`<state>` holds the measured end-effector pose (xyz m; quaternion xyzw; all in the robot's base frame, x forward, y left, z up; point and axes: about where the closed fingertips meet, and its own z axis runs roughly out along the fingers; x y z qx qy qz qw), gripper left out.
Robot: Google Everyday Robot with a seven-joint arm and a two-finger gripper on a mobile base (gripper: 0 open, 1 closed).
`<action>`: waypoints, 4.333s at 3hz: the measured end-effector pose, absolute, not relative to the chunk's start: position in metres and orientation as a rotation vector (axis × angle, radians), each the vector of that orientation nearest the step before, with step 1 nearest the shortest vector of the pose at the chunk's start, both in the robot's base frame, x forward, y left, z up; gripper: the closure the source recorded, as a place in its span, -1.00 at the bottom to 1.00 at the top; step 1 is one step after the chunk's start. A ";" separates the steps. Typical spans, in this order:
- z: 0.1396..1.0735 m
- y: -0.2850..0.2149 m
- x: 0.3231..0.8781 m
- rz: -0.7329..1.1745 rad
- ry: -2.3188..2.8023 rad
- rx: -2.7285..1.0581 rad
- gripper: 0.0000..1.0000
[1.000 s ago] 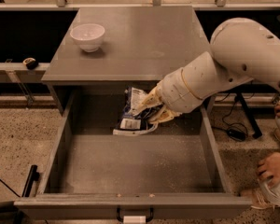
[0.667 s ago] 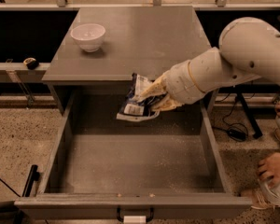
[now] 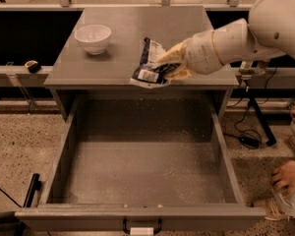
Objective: Pick blue chip bag from top drawer and place on counter
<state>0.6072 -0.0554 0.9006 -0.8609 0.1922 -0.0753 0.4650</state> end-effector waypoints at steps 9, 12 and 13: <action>0.919 -0.121 0.756 -0.450 0.938 -1.984 -1.00; 0.966 -0.180 0.718 -0.500 1.127 -2.027 -1.00; 0.966 -0.180 0.718 -0.500 1.127 -2.027 -1.00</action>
Offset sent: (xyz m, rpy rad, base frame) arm 0.1301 -0.0758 0.0422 -0.0016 -0.0469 -0.4788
